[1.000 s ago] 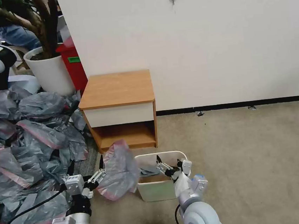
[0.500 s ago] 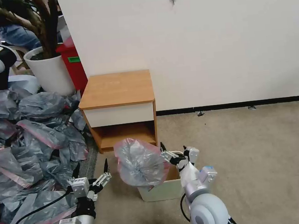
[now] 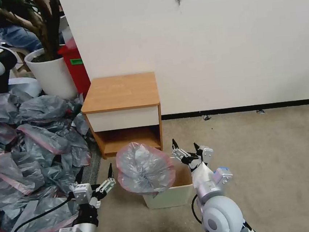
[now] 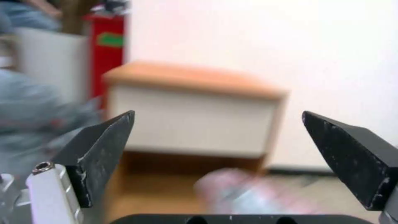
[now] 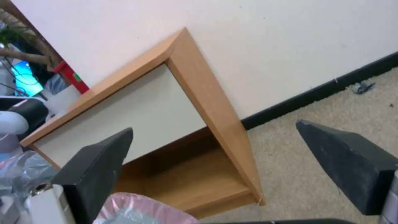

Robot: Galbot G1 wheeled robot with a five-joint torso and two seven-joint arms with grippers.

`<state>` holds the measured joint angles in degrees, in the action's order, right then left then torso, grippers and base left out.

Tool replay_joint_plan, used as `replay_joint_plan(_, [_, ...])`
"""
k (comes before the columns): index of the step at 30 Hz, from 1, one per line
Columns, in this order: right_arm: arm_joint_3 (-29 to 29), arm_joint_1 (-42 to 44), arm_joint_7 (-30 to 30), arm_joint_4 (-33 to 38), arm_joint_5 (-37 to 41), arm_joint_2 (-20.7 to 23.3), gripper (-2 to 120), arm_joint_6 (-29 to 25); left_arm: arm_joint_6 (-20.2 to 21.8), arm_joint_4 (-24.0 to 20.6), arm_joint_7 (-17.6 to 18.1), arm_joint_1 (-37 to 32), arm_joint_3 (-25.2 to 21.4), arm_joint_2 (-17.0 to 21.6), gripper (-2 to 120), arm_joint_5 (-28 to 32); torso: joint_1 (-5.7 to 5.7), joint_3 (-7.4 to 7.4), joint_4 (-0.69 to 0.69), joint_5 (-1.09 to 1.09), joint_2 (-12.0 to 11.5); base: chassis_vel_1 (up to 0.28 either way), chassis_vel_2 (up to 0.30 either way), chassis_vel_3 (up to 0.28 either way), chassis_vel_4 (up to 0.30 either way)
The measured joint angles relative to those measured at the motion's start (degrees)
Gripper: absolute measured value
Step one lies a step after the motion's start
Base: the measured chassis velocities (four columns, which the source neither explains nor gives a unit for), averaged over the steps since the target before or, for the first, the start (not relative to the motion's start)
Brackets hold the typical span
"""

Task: Pick up the garbage bag from the table and place it over the trash can.

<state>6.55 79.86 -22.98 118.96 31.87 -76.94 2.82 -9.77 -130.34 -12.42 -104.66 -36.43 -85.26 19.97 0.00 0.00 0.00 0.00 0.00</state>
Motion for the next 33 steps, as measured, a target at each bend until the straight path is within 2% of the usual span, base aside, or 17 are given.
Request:
replay_joint_plan(2, [0.23,0.09,0.0,0.32,0.04,0.06,100,0.05,1.3,-2.2,-4.45,0.0,0.47,1.03,100,5.83,0.0,0.0,0.0,0.0,0.0,0.0,0.0,0.0,0.0])
replay_joint_plan(3, [0.23,0.09,0.0,0.32,0.04,0.06,100,0.05,1.3,-2.2,-4.45,0.0,0.47,1.03,100,5.83,0.0,0.0,0.0,0.0,0.0,0.0,0.0,0.0,0.0])
replay_joint_plan(4, [0.52,0.2,0.0,0.62,0.05,0.06,100,0.07,3.4,-3.39,-7.01,0.12,1.29,1.74,100,9.73,0.0,0.0,0.0,0.01,0.0,0.0,0.0,0.0,0.0])
replay_joint_plan(5, [0.52,0.2,0.0,0.62,0.05,0.06,100,0.07,3.4,-3.39,-7.01,0.12,1.29,1.74,100,9.73,0.0,0.0,0.0,0.01,0.0,0.0,0.0,0.0,0.0])
replay_joint_plan(6, [0.73,0.43,0.0,0.96,0.07,0.06,100,0.09,5.4,-3.72,-8.12,0.41,2.34,2.28,100,12.06,0.0,0.0,0.01,0.01,0.0,0.0,0.0,0.0,0.0])
replay_joint_plan(7, [1.52,1.45,0.0,1.96,0.12,0.14,100,0.13,10.39,-1.69,-8.41,2.48,5.52,3.54,100,13.8,0.0,0.0,0.0,0.01,0.0,0.0,0.0,0.0,0.0])
replay_joint_plan(9, [1.86,1.8,0.0,2.25,0.13,0.23,100,0.14,12.02,-0.41,-7.29,3.45,6.77,3.95,100,13.48,0.0,0.0,0.0,-0.02,0.0,0.0,0.0,0.0,0.0])
replay_joint_plan(11, [2.68,2.55,0.0,2.72,0.15,0.37,100,0.14,15.0,1.79,-3.05,5.41,9.57,4.61,100,13.6,0.0,0.0,0.0,0.0,0.0,0.0,0.0,0.0,0.0])
replay_joint_plan(13, [3.56,3.4,0.04,3.0,0.16,0.45,100,0.1,18.67,2.95,3.83,7.21,12.41,4.75,100,13.84,0.0,0.0,0.0,0.0,0.0,0.0,0.0,0.0,0.0])
replay_joint_plan(14, [3.56,3.4,0.04,3.0,0.16,0.45,100,0.1,18.67,2.95,3.83,7.21,12.41,4.75,100,13.84,0.0,0.0,0.0,0.0,0.0,0.0,0.0,0.0,0.0])
replay_joint_plan(15, [3.84,3.75,0.08,3.07,0.17,0.46,100,0.07,20.55,3.26,7.2,7.94,13.5,4.68,100,13.79,0.0,0.0,-0.01,0.0,0.0,0.0,0.0,0.0,0.0])
replay_joint_plan(18, [4.48,4.67,0.23,3.17,0.14,0.34,100,-0.16,24.51,3.46,14.31,9.27,15.86,4.29,100,13.75,0.0,0.0,0.0,0.01,0.0,0.0,0.0,0.0,0.0])
replay_joint_plan(19, [4.48,4.67,0.23,3.17,0.14,0.34,100,-0.16,24.51,3.46,14.31,9.27,15.86,4.29,100,13.75,0.0,0.0,0.0,0.01,0.0,0.0,0.0,0.0,0.0])
replay_joint_plan(20, [4.64,4.99,0.26,3.18,0.1,0.22,100,-0.25,25.63,3.68,16.52,9.67,16.59,4.04,100,13.43,0.0,0.0,0.0,0.01,0.0,0.0,0.0,0.0,0.0])
replay_joint_plan(23, [4.77,5.67,0.48,3.19,-0.21,-0.12,100,-0.58,27.04,4.87,20.13,10.51,17.65,3.56,100,11.63,0.0,0.0,0.0,0.01,0.0,0.0,0.0,0.0,0.0])
replay_joint_plan(33, [4.81,6.08,1.02,2.48,-0.52,-0.65,100,-1.2,28.23,8.23,23.95,11.45,17.86,3.81,100,9.45,0.0,0.0,0.0,0.0,0.0,0.0,0.0,0.0,0.0])
